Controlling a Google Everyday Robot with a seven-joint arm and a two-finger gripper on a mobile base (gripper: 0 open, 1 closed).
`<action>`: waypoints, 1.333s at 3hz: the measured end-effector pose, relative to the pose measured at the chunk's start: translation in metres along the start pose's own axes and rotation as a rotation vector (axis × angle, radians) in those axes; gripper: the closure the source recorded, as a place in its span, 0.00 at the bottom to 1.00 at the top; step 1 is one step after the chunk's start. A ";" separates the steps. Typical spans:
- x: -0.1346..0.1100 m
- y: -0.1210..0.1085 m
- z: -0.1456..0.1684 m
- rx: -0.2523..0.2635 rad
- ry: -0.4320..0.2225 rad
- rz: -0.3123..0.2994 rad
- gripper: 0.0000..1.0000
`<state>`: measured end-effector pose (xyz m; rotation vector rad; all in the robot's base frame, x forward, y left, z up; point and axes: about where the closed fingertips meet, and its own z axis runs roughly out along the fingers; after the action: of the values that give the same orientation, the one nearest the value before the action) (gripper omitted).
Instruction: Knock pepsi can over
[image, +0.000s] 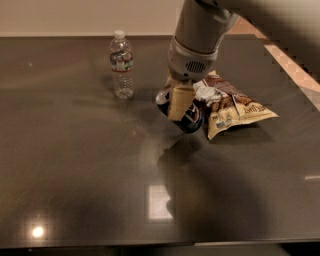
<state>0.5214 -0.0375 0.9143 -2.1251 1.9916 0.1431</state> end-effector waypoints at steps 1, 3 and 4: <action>0.000 0.004 0.007 -0.034 0.032 -0.032 1.00; -0.004 0.008 0.019 -0.094 0.070 -0.077 0.59; -0.006 0.008 0.023 -0.109 0.074 -0.091 0.36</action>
Offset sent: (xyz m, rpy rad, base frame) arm -0.0153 0.0002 -0.0206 -0.1196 0.1119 0.1000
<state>0.5153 -0.0267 0.8927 -2.3159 1.9644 0.1637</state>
